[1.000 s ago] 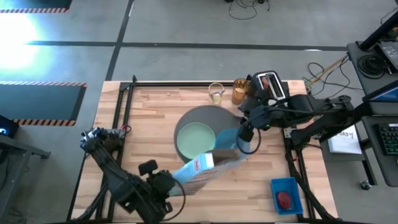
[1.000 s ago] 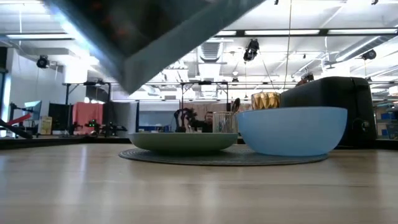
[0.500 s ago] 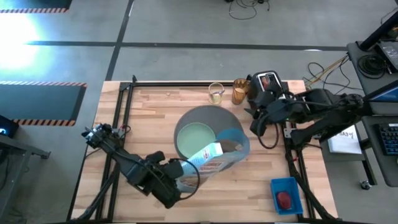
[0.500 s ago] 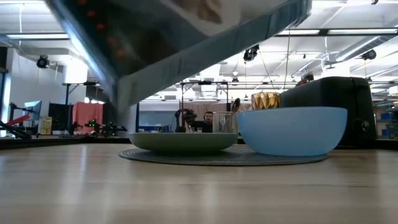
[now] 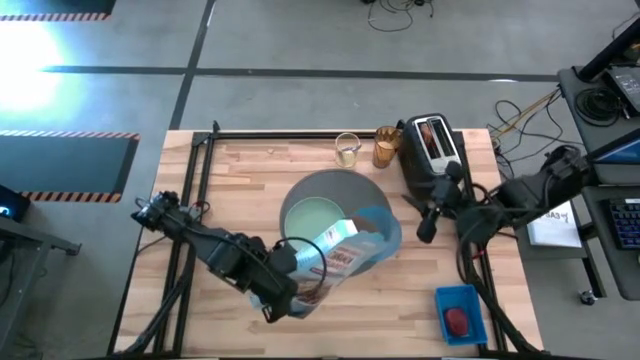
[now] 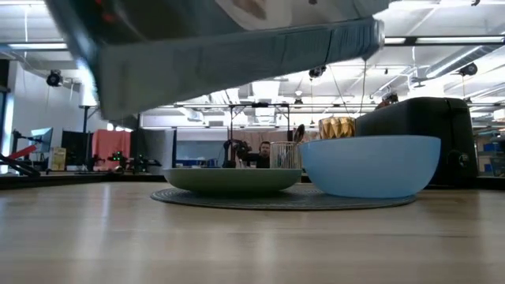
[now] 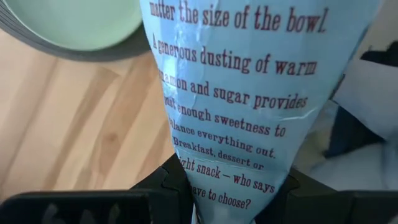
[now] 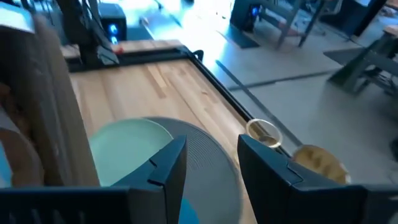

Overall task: Arrange a breakfast setting
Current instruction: Pour the cereal from the cereal box into the blue bowl

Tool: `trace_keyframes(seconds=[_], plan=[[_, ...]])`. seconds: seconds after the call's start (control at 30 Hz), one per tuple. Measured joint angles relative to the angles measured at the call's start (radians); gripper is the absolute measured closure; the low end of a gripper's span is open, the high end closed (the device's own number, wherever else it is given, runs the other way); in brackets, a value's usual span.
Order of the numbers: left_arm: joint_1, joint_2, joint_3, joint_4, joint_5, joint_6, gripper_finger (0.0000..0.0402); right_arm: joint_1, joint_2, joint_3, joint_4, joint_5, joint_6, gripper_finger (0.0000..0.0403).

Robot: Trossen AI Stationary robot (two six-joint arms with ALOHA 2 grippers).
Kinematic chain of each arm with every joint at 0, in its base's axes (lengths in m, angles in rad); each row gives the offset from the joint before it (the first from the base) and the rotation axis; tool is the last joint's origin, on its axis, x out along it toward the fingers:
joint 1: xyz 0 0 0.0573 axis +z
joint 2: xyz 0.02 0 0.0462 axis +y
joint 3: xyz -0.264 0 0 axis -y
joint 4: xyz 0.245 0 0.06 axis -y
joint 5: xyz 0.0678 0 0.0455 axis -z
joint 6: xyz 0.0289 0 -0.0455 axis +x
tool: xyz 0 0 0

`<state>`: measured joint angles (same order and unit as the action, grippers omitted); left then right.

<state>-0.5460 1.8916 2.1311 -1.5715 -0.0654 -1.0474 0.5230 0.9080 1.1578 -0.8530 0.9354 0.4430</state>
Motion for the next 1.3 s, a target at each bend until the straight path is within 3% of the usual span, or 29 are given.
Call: trace_keyframes(seconds=[0.37,0.8,1.0,1.3], plan=[[0.116,-0.002,0.0,0.0,0.184,0.077,0.0308,0.055,-0.096,-0.368,0.525,0.061,-0.135,0.0273],[0.269,-0.013,0.0,0.0,0.428,0.12,0.0308,0.156,-0.107,-0.535,1.01,0.059,-0.391,0.0278],[0.327,-0.014,0.0,0.0,0.494,0.143,0.0308,0.198,-0.109,-0.587,1.102,0.059,-0.461,0.0279],[0.405,-0.015,0.0,0.0,0.654,0.138,0.0308,0.234,-0.109,-0.646,1.101,0.061,-0.405,0.0284]])
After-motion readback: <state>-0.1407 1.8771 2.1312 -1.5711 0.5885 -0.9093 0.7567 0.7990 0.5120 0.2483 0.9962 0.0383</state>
